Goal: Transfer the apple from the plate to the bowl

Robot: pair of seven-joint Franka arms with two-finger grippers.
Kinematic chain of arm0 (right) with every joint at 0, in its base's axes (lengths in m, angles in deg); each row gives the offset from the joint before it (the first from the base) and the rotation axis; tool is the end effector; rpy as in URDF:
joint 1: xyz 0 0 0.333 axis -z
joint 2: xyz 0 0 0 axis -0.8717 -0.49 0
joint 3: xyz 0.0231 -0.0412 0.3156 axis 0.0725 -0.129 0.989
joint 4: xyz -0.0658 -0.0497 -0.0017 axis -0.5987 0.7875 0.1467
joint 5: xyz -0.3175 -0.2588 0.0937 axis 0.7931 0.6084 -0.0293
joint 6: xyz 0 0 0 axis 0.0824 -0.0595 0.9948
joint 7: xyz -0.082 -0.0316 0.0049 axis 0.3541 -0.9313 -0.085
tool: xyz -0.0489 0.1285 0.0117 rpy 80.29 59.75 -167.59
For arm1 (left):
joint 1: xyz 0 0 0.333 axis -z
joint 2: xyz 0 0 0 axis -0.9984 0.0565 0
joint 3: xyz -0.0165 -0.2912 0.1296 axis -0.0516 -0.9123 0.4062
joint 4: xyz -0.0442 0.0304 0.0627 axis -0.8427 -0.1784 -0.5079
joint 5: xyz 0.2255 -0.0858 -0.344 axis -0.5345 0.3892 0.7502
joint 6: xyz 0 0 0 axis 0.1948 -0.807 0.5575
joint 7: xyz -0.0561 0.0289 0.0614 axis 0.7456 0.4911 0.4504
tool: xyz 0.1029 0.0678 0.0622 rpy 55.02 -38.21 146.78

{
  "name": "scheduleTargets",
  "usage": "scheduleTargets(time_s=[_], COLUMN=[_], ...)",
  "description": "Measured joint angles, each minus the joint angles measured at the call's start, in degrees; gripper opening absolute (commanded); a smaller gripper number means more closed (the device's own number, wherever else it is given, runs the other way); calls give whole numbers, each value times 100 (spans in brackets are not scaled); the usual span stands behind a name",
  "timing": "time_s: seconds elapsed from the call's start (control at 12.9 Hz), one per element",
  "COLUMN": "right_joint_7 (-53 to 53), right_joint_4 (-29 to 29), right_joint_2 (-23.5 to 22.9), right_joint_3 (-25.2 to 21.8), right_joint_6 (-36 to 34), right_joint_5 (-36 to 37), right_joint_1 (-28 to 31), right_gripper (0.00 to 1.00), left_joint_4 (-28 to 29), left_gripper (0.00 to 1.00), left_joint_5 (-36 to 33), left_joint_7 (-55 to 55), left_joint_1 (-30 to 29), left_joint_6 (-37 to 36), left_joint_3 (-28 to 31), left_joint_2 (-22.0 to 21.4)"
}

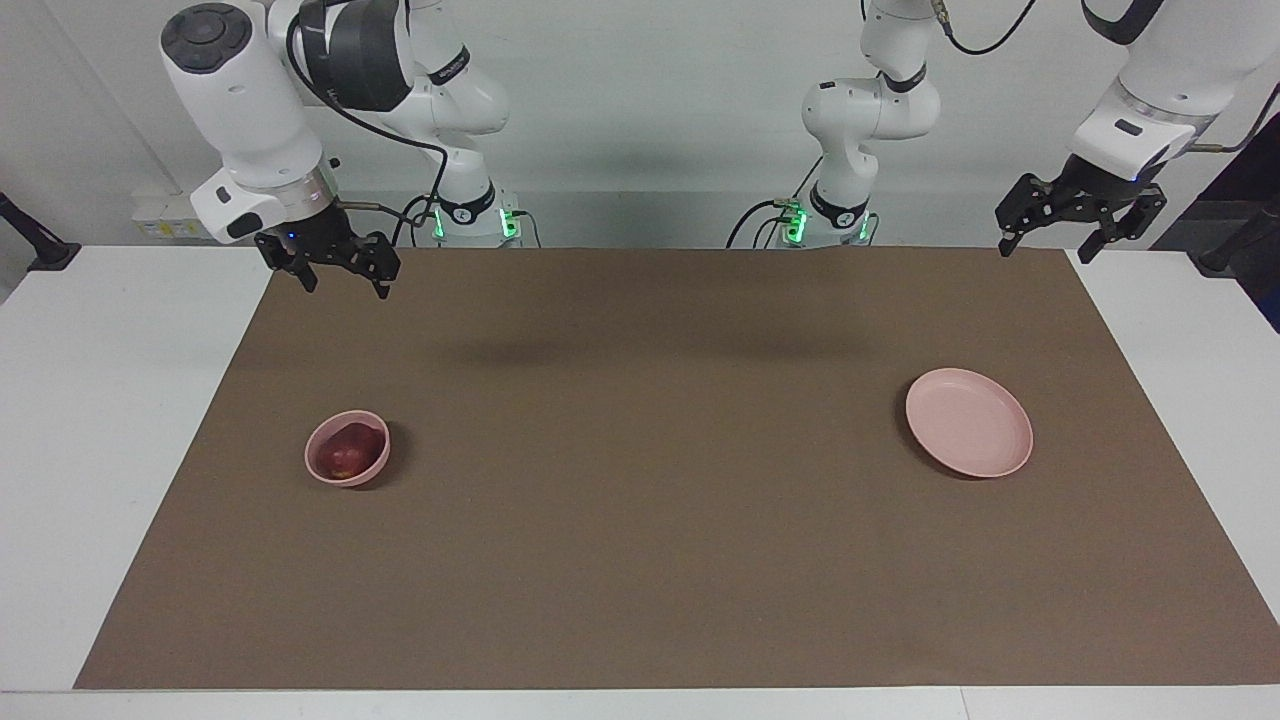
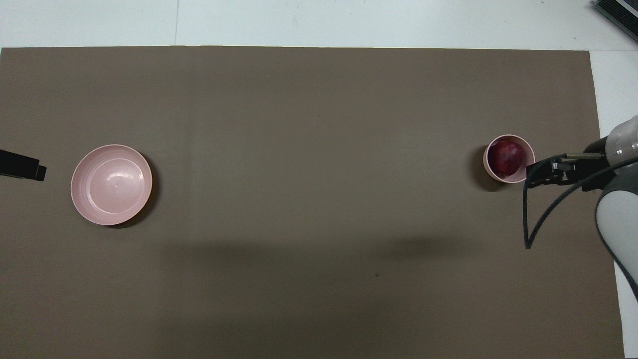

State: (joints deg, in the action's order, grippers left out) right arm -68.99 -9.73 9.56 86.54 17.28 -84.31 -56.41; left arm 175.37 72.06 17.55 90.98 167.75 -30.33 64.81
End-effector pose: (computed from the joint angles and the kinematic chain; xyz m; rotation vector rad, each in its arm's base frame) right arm 0.5706 -0.0055 0.5489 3.0802 -0.1456 -0.1303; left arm 0.5674 -0.0067 0.6304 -3.1244 0.2955 0.0058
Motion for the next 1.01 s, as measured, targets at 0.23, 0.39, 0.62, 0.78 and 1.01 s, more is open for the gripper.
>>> scheduleTargets(time_s=[0.23,0.39,0.62,0.78,1.01], right_joint_7=[0,0,0,0,0], right_joint_4=[637,1000,1134,1134,1134], right_joint_2=[-296,-487,-562,-569,-570], right_joint_3=[-1,-1,1,4,4], right_joint_6=[-618,-784,-704,-673,-658], right_joint_5=[-82,-191,-207,-207,-207], right_joint_1=[12,32,49,46,46], right_gripper=[100,100,100,100,100], left_joint_4=[0,0,0,0,0], left_gripper=[100,100,100,100,100], left_joint_5=[1,1,1,1,1], left_joint_7=[1,1,1,1,1], left_joint_1=[1,1,1,1,1], left_joint_6=[0,0,0,0,0], left_joint_3=[-2,-2,-2,-2,-1], left_joint_2=[0,0,0,0,0])
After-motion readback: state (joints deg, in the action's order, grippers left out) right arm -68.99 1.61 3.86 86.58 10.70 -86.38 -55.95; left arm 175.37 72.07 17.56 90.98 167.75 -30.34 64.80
